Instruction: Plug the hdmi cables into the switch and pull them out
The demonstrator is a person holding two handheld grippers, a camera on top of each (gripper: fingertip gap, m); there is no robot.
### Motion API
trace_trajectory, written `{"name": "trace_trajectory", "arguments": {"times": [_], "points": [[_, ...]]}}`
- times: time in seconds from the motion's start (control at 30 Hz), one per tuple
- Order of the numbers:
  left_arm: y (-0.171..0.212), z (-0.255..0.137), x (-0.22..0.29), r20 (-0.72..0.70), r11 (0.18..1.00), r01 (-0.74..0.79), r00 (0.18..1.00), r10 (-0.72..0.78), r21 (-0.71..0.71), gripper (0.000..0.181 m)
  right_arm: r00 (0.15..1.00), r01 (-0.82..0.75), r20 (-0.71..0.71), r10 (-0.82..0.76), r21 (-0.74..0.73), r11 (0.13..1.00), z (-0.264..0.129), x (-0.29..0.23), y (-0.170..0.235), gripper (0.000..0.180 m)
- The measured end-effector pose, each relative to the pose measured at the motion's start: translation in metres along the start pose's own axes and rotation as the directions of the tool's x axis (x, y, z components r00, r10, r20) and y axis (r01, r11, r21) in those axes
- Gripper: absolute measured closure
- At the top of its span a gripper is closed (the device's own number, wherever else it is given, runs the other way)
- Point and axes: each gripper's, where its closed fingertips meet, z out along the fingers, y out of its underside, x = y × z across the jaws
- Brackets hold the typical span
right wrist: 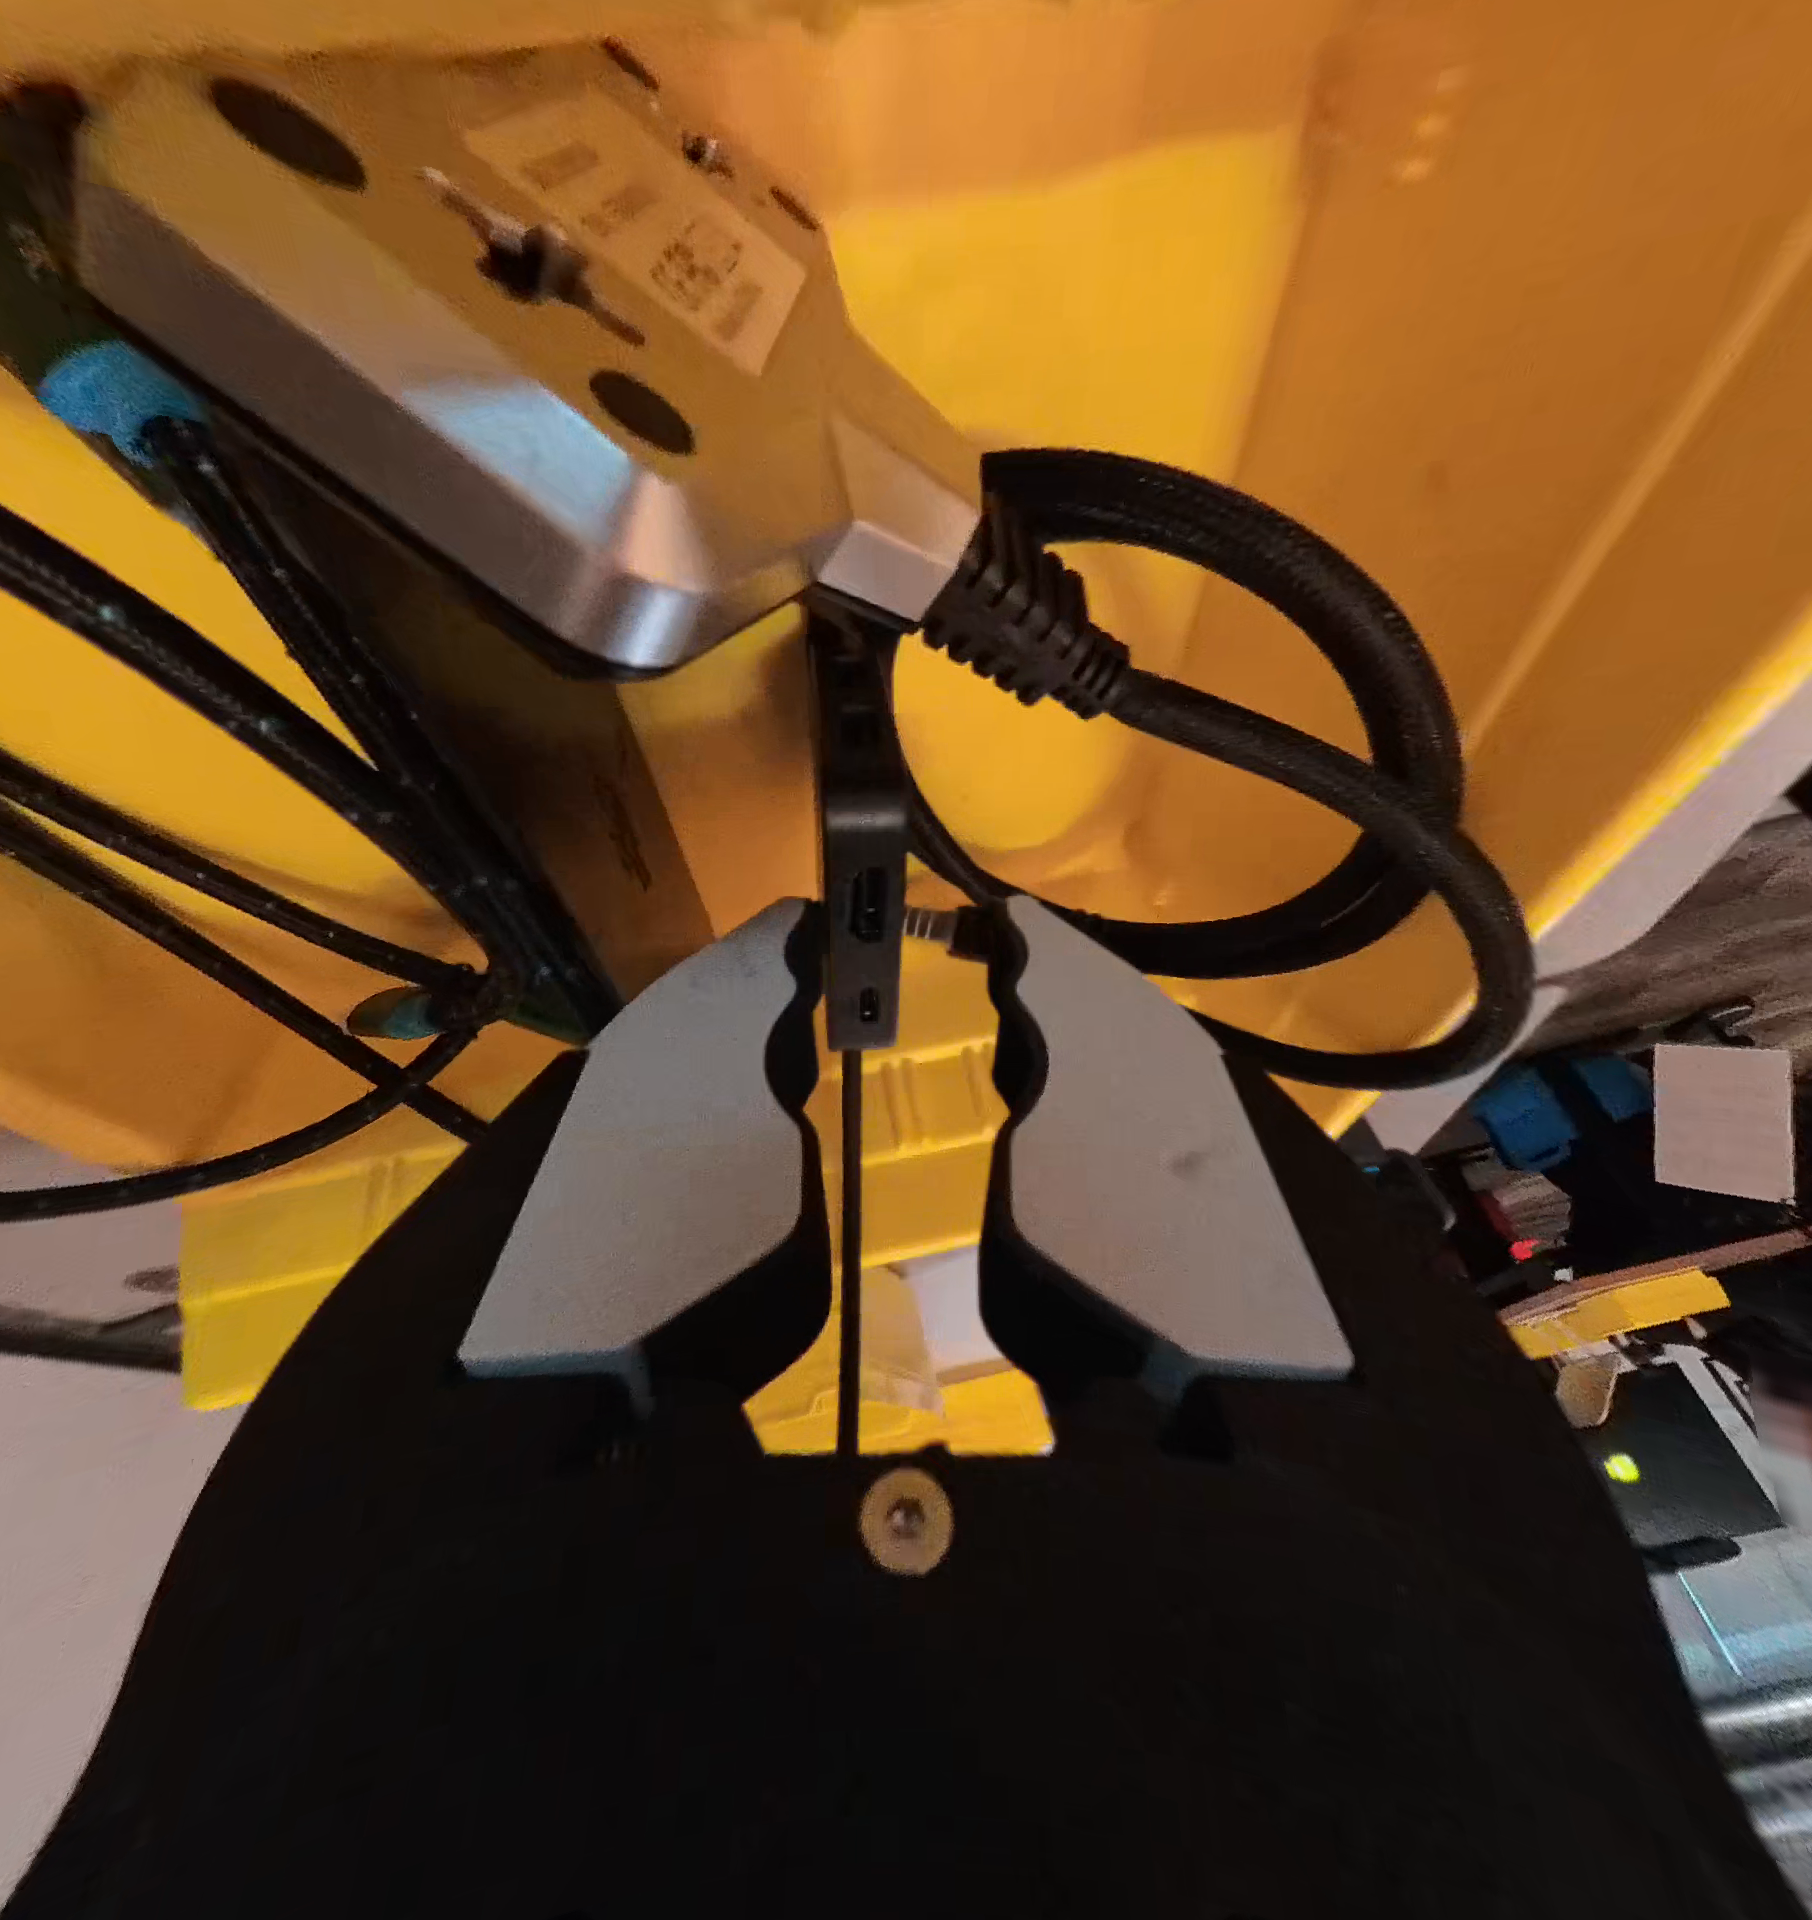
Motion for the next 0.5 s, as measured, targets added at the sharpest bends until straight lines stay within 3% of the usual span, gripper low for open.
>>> {"name": "trace_trajectory", "arguments": {"times": [0.13,0.23,0.37,0.5], "points": [[0.001,0.001,0.002,-0.008,1.000,-0.012,1.000,0.012,-0.010,0.121,0.991,-0.115,-0.052,0.123,0.135,0.984,-0.030,0.003,-0.004,0.145],[0.002,0.001,0.002,-0.006,1.000,-0.015,1.000,0.015,-0.014,0.121,0.945,-0.269,-0.092,0.313,0.324,0.907,-0.068,-0.003,-0.005,0.138],[0.003,0.002,0.001,0.010,0.999,-0.027,1.000,0.027,-0.025,0.121,0.863,-0.357,-0.016,0.505,0.688,0.632,-0.128,-0.058,-0.016,0.127],[0.005,0.004,-0.001,0.039,0.998,-0.045,0.998,0.046,-0.047,0.122,0.776,-0.388,0.128,0.618,0.869,0.307,-0.145,-0.151,-0.010,0.117]]}}
